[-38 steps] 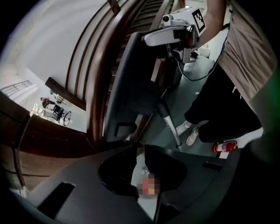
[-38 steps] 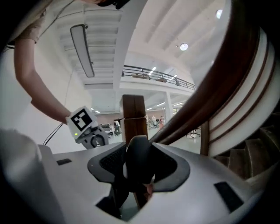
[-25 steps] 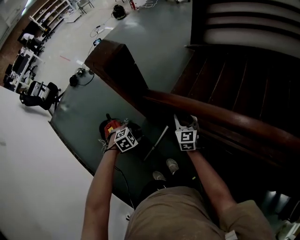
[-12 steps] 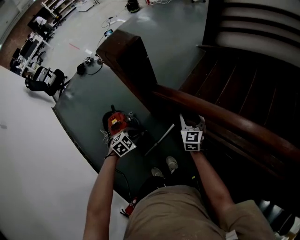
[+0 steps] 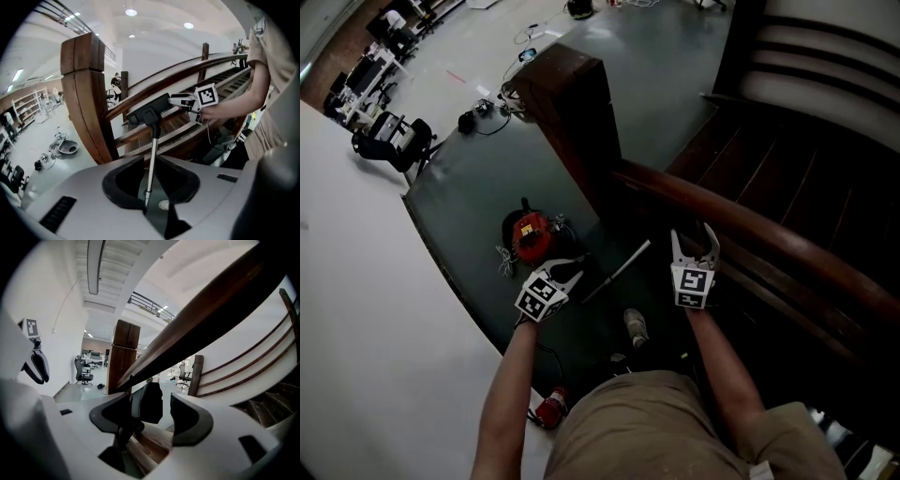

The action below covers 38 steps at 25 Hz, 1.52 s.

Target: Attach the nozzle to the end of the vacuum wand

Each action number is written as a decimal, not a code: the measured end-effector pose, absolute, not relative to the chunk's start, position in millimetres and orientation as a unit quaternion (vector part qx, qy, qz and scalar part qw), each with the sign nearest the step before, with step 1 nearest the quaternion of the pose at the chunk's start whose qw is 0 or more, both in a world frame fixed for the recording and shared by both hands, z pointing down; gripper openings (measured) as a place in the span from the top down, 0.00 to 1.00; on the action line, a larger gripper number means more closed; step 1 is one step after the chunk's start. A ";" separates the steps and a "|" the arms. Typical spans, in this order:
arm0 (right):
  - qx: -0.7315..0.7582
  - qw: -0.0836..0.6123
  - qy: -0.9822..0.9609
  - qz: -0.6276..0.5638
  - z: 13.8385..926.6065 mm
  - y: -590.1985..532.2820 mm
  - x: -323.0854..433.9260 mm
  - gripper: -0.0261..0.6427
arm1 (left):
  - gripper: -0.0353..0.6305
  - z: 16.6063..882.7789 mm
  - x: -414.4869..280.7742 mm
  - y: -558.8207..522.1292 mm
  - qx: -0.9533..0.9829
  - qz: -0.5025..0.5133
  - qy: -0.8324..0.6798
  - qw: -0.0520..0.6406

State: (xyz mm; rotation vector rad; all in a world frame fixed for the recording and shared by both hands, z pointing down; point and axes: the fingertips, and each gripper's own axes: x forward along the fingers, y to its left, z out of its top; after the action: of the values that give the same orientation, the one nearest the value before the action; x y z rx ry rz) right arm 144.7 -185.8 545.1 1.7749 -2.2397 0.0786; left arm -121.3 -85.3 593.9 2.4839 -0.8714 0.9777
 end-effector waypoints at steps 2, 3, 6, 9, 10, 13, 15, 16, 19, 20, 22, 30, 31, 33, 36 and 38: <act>0.616 0.149 -0.773 0.026 549.4 -175.6 145.2 0.58 | 0.85 583.5 -124.9 -72.7 0.874 0.300 -0.334 0.185; 0.616 0.154 -0.772 0.026 551.6 -169.2 145.1 0.58 | 0.85 579.6 -127.2 -62.7 0.874 0.282 -0.346 0.192; 0.611 0.161 -0.774 0.032 547.5 -149.2 147.2 0.58 | 0.85 563.0 -135.5 -28.0 0.871 0.240 -0.382 0.194; 0.604 0.151 -0.781 0.047 539.5 -127.5 146.1 0.58 | 0.85 543.2 -159.8 6.5 0.854 0.197 -0.441 0.193; 0.599 0.145 -0.785 0.053 535.3 -119.3 142.1 0.58 | 0.85 537.0 -172.0 18.3 0.844 0.179 -0.466 0.195; 0.577 0.126 -0.805 0.057 512.3 -93.8 122.0 0.58 | 0.85 516.8 -206.6 57.0 0.815 0.129 -0.528 0.198; 0.557 0.109 -0.822 0.053 494.2 -74.4 106.5 0.58 | 0.85 506.1 -224.5 85.0 0.798 0.108 -0.562 0.191; 0.546 0.099 -0.830 0.052 483.8 -63.6 98.9 0.58 | 0.85 500.7 -232.2 98.9 0.788 0.099 -0.578 0.186; 0.513 0.067 -0.854 0.050 445.9 -26.3 77.5 0.58 | 0.85 478.6 -246.0 137.9 0.769 0.070 -0.613 0.171; 0.503 0.055 -0.861 0.052 432.8 -11.4 71.4 0.58 | 0.85 470.9 -246.8 150.5 0.767 0.060 -0.617 0.166; 0.481 0.037 -0.874 0.056 409.2 21.0 62.0 0.58 | 0.85 457.9 -244.7 175.2 0.767 0.040 -0.620 0.157; 0.398 0.027 -0.915 0.064 365.3 133.7 45.2 0.58 | 0.85 421.6 -242.7 249.0 0.771 -0.027 -0.625 0.116; 0.383 0.029 -0.921 0.069 361.5 144.4 41.6 0.58 | 0.85 419.2 -242.3 255.2 0.771 -0.025 -0.626 0.112; 0.348 0.039 -0.933 0.079 357.5 164.3 32.7 0.58 | 0.85 416.7 -241.3 266.4 0.771 -0.010 -0.628 0.104; 0.319 0.046 -0.943 0.079 358.3 181.0 28.6 0.58 | 0.85 415.8 -240.6 280.0 0.770 0.004 -0.631 0.099; 0.313 0.046 -0.946 0.075 363.6 182.1 31.2 0.58 | 0.85 416.7 -241.6 288.4 0.765 0.010 -0.636 0.101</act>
State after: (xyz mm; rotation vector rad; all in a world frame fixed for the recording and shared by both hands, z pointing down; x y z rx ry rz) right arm 31.2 182.1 363.6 0.9541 -2.8876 0.2296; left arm -241.6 288.4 416.7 2.2595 -1.8781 0.0286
